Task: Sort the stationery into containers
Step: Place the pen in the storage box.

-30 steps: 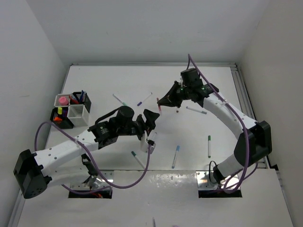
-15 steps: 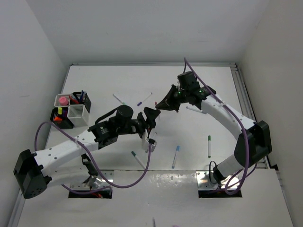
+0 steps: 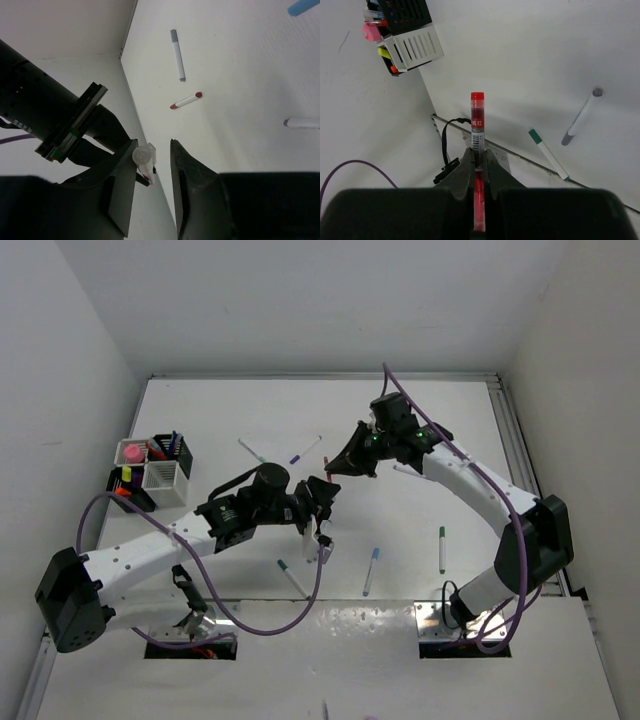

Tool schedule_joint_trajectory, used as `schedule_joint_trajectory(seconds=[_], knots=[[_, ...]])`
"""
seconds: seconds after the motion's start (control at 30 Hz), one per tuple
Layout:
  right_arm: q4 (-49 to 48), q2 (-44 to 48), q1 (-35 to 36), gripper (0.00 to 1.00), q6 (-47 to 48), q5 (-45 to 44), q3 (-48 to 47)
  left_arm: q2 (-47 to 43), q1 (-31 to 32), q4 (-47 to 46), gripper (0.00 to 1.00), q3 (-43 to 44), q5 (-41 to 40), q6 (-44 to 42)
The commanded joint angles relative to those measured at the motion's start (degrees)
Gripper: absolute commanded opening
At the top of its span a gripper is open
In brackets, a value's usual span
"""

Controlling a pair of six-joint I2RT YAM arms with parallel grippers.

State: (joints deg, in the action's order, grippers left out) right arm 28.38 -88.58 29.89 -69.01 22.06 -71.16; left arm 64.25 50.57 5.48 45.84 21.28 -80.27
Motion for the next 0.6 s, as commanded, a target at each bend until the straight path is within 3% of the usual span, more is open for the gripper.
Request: schedule_joint_trajectory(seconds=[0.0, 0.07, 0.1, 0.17, 0.2, 0.27, 0.3, 0.33, 0.4, 0.47, 0.5, 0.57], knots=[[-2.5, 0.2, 0.5, 0.0, 0.3, -0.1, -1.5, -0.4, 0.8, -1.3, 0.36, 1.4, 2.1, 0.8], [-3.1, 0.1, 0.5, 0.0, 0.5, 0.2, -1.3, -1.0, 0.8, -1.4, 0.26, 1.4, 2.2, 2.4], [-3.7, 0.1, 0.4, 0.0, 0.5, 1.0, -1.0, -1.1, 0.8, -1.7, 0.16, 1.4, 2.2, 2.8], [-5.7, 0.0, 0.1, 0.06, 0.4, 2.1, -0.3, -1.7, 0.8, -2.0, 0.06, 1.0, 1.6, 4.3], [-6.1, 0.1, -0.4, 0.22, 0.2, 2.7, -0.3, -1.9, 0.8, -2.9, 0.0, 0.7, 0.8, 5.6], [-6.9, 0.0, -1.5, 0.46, 0.5, 3.5, -0.6, -3.5, 0.5, -3.1, 0.0, 0.0, -0.2, 6.1], [-7.3, 0.0, -3.6, 0.69, 1.0, 4.0, -0.8, -4.1, 0.5, -2.9, 0.0, -0.2, -0.5, 6.0], [-7.9, -0.2, -4.9, 0.76, 1.5, 5.2, -1.3, -4.8, 0.7, -2.9, 0.0, -0.4, -1.1, 6.2], [-9.9, -0.6, -10.5, 0.8, 3.9, 5.8, -1.8, -6.9, 0.8, -2.2, 0.0, -0.3, -2.9, 7.2], [-11.2, -2.0, -17.1, 0.78, 7.4, 7.5, -3.4, -7.6, 0.6, -4.4, 0.0, 2.7, -9.0, 15.4], [-11.2, -2.5, -19.1, 0.76, 9.3, 7.9, -4.0, -7.2, -0.4, -4.3, 0.0, 4.9, -11.8, 26.6], [-9.9, -3.2, -23.8, 0.69, 16.7, 8.3, -5.3, -4.0, -7.2, -5.6, 0.0, 10.0, -17.5, 36.5]])
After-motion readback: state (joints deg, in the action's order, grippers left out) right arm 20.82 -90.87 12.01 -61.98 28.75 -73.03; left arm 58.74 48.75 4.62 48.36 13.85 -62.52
